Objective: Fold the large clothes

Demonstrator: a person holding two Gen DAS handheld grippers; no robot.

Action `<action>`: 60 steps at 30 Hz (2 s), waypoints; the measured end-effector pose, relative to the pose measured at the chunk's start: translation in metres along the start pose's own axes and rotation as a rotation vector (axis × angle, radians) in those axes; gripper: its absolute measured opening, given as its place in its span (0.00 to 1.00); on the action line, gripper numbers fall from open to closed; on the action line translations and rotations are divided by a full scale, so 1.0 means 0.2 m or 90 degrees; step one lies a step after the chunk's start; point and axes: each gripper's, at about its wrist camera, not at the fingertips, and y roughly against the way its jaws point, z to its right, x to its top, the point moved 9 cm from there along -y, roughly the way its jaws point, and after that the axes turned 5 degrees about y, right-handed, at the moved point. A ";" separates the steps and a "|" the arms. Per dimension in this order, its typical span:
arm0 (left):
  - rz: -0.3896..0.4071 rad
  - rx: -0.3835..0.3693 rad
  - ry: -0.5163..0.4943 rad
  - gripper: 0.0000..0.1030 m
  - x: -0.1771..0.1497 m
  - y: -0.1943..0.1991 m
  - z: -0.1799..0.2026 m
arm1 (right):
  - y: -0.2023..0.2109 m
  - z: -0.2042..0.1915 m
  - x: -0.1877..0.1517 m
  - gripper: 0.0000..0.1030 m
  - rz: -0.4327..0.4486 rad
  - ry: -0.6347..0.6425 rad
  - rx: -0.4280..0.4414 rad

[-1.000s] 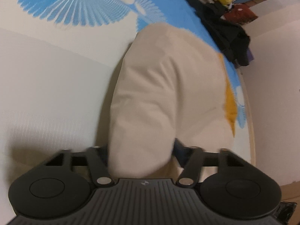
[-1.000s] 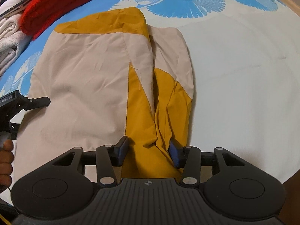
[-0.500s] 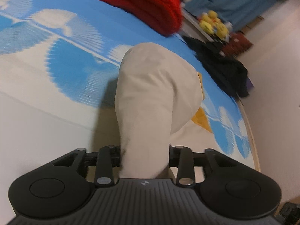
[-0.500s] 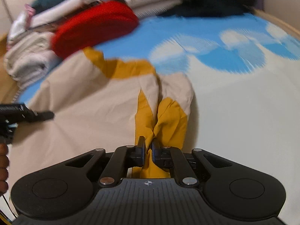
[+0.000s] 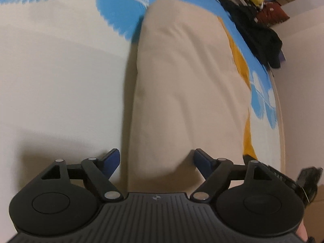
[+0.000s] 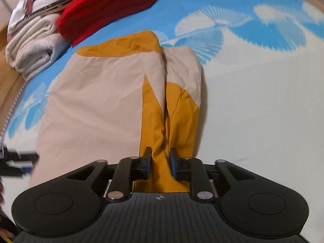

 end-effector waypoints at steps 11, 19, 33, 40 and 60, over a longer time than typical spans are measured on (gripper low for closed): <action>0.048 -0.044 0.026 0.62 -0.03 -0.14 0.17 | 0.02 0.00 -0.10 0.19 -0.045 0.003 0.019; 0.089 -0.039 0.040 0.62 0.04 -0.13 0.20 | 0.12 0.04 0.12 0.11 0.100 -0.047 0.008; 0.058 -0.061 0.035 0.55 -0.14 -0.09 0.22 | 0.12 0.09 -0.05 0.30 0.009 -0.026 -0.025; 0.052 0.030 -0.066 0.65 -0.15 -0.02 0.18 | 0.14 0.14 -0.13 0.17 -0.025 -0.015 -0.029; 0.387 0.221 -0.359 0.95 -0.60 0.62 0.56 | 0.75 -0.14 -0.11 0.46 0.220 0.243 -0.151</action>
